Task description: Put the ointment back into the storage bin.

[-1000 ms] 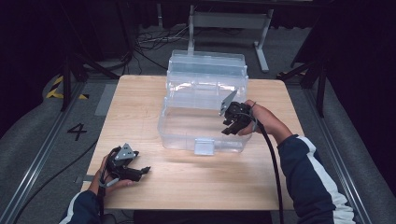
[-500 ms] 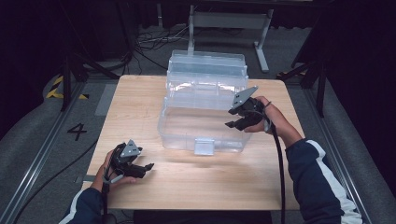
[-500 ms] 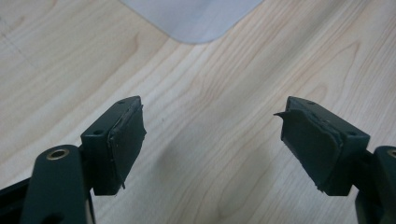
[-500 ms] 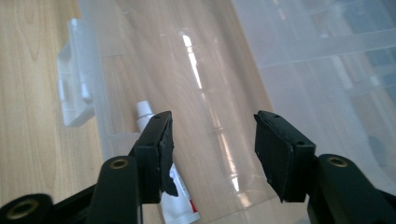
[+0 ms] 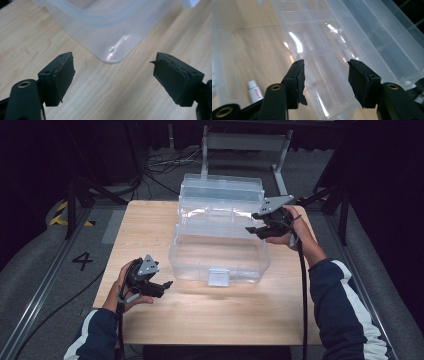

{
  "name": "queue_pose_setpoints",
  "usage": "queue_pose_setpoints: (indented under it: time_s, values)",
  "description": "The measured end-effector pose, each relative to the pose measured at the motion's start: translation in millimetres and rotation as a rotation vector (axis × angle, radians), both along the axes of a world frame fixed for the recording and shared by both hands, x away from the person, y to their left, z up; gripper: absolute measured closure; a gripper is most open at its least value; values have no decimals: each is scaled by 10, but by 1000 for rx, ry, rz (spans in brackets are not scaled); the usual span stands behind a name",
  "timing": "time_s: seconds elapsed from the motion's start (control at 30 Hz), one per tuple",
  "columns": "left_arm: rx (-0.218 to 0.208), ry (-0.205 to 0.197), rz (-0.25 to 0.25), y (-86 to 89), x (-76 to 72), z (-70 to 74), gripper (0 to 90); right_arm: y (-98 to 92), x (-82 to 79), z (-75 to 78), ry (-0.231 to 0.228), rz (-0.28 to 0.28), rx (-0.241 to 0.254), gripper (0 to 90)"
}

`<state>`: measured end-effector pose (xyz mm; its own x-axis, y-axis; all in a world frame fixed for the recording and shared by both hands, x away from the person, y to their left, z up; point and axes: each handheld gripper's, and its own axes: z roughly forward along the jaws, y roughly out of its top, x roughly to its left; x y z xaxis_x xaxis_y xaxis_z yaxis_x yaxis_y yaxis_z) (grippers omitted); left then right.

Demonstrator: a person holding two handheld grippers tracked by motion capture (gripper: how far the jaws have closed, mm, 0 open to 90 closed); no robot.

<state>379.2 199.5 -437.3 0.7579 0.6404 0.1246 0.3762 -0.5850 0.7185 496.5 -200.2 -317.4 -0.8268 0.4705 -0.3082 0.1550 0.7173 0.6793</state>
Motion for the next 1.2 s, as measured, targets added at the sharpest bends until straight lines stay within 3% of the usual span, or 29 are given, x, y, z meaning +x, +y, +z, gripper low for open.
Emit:
queue_pose_setpoints:
  time_s: [0.1,0.17,0.23,0.33,0.47,0.53,0.7,0.83,0.97,1.0,1.03,1.13,1.2]
  values:
    - [-10,-2,-8,-12,12,53,172,14,84,25,-9,-28,16,475]
    - [-9,18,-31,-31,28,110,172,33,147,35,-22,-61,8,474]
    - [8,5,-34,-63,33,179,172,34,202,60,-22,-86,38,469]
    - [-17,-9,-45,-93,48,278,171,44,282,97,-44,-123,40,469]
    - [-22,-38,-59,-159,77,385,177,41,413,126,-20,-152,45,473]
    - [-17,-33,-80,-222,110,415,186,71,509,99,0,-152,3,473]
    - [79,-14,-159,-479,233,437,295,170,666,12,65,-153,-31,474]
    - [147,2,-178,-641,339,389,334,259,766,-90,78,-160,-79,463]
    - [150,30,-214,-722,404,343,419,282,801,-79,104,-155,-56,480]
    - [148,44,-219,-748,432,323,445,324,802,-63,97,-138,-86,510]
    - [148,64,-248,-784,454,296,476,345,798,-59,97,-130,-96,533]
    - [177,76,-275,-849,463,256,582,391,781,-25,96,-89,-108,656]
    - [192,93,-301,-884,463,230,670,423,776,-11,91,-77,-131,686]
